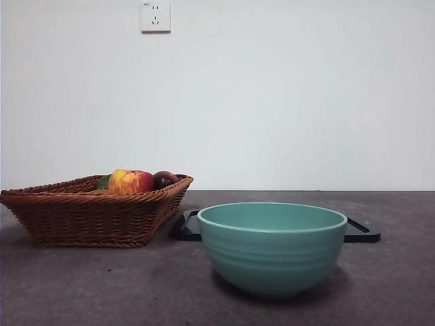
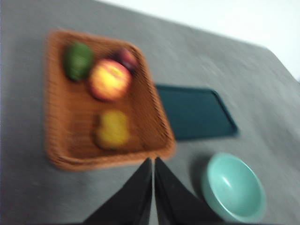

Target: Pick up the wifruite, put it on the bowl, pick up the plate, put it on desk

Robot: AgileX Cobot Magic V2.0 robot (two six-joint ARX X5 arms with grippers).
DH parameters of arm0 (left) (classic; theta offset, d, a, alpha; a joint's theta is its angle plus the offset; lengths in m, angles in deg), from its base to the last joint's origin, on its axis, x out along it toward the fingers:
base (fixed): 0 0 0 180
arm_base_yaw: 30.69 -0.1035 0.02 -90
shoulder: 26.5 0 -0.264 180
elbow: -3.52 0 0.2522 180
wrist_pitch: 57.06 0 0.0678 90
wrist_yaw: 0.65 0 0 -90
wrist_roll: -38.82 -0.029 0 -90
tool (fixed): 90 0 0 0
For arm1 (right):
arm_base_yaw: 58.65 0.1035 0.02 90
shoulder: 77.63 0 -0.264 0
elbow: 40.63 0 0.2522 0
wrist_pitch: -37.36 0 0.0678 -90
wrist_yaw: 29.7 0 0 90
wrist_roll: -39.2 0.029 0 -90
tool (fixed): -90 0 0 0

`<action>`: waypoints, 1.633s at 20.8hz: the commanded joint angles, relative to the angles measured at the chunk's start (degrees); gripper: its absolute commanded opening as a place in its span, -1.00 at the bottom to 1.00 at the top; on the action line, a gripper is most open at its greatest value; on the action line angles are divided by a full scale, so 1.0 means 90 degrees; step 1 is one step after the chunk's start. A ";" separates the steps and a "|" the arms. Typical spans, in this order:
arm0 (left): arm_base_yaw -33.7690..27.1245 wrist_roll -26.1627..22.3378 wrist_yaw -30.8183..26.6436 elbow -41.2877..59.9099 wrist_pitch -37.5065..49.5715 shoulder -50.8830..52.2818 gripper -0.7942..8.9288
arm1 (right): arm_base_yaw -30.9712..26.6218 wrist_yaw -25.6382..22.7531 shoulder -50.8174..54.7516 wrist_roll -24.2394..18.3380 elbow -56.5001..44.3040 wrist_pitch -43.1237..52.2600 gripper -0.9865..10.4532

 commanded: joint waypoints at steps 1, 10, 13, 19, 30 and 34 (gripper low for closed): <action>0.0214 -0.0384 0.0260 -0.0328 -0.0228 -0.0325 -0.82 | 0.0172 0.0209 -0.0338 -0.0437 0.0369 -0.0257 -0.82; 0.1401 -0.0816 0.0418 -0.1190 -0.1302 -0.1180 -0.82 | 0.1605 0.0559 -0.1071 -0.0801 0.1086 -0.1219 -0.82; 0.1554 -0.0833 0.0418 -0.1192 -0.1338 -0.1178 -0.82 | 0.1877 0.0556 -0.1069 -0.0801 0.1086 -0.1251 -0.82; 0.1569 -0.0828 0.0418 -0.1192 -0.1338 -0.1178 -0.62 | 0.1921 0.0544 -0.1069 -0.0792 0.1086 -0.1243 -0.81; 0.1569 -0.0772 0.0415 -0.1192 -0.1336 -0.1178 0.13 | 0.1921 0.0542 -0.1066 -0.0719 0.1086 -0.1243 -0.15; 0.1569 -0.0755 0.0410 -0.1192 -0.1294 -0.1180 0.13 | 0.1921 0.0542 -0.1066 -0.0714 0.1086 -0.1246 -0.15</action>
